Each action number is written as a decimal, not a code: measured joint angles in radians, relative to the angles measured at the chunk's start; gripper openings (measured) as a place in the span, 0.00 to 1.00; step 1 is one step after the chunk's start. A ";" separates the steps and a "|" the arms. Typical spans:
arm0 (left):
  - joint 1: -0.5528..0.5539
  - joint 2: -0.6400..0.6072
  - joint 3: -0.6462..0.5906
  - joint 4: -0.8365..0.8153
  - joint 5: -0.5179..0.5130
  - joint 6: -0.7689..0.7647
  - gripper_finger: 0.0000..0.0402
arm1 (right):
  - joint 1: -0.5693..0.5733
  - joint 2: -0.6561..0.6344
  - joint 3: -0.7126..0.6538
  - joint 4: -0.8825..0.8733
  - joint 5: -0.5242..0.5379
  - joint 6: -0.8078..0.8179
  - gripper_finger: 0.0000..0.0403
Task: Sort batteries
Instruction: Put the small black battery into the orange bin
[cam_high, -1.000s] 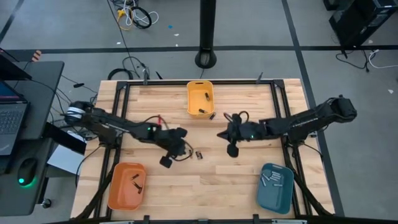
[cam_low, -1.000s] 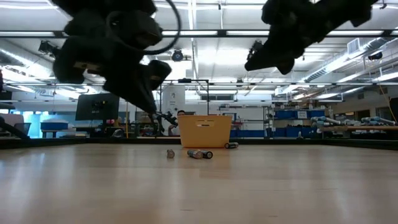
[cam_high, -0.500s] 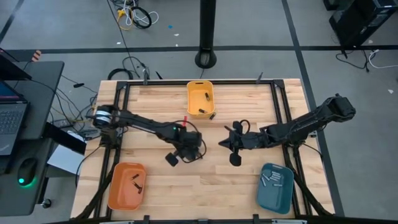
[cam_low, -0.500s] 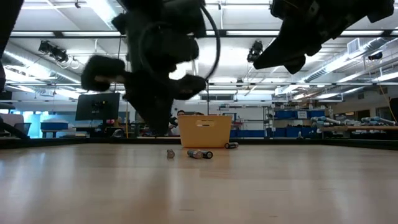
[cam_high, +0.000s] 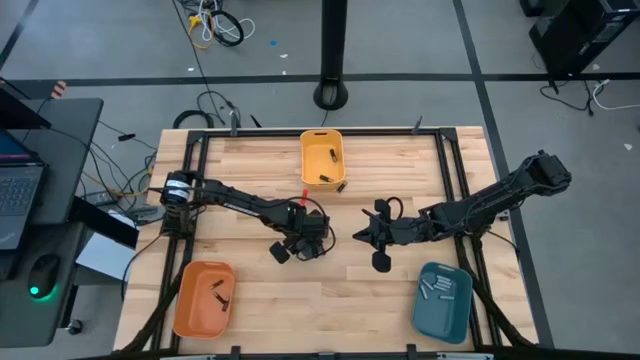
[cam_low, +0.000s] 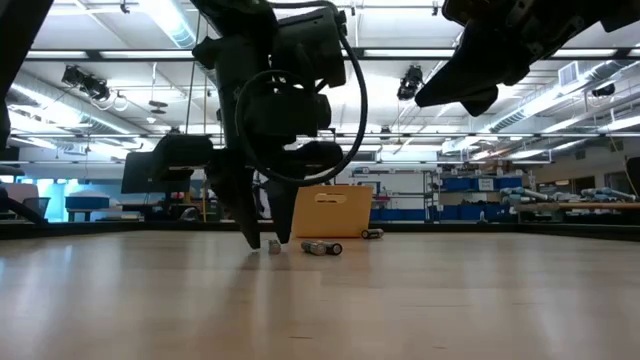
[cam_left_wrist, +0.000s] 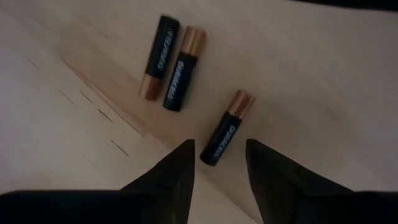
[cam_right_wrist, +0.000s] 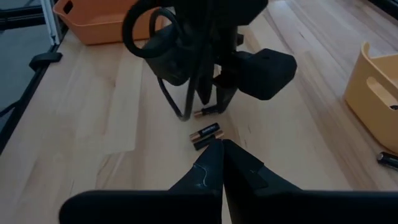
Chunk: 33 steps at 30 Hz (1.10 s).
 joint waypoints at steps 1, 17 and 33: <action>0.001 0.001 -0.005 0.004 0.002 0.000 0.37 | 0.000 0.000 0.000 0.000 0.000 0.000 0.03; 0.001 0.047 0.005 -0.021 0.081 -0.004 0.11 | 0.000 0.000 0.000 0.001 0.000 -0.001 0.04; -0.004 0.042 0.094 -0.171 0.110 -0.031 0.05 | 0.000 0.000 0.000 -0.049 0.000 -0.018 0.03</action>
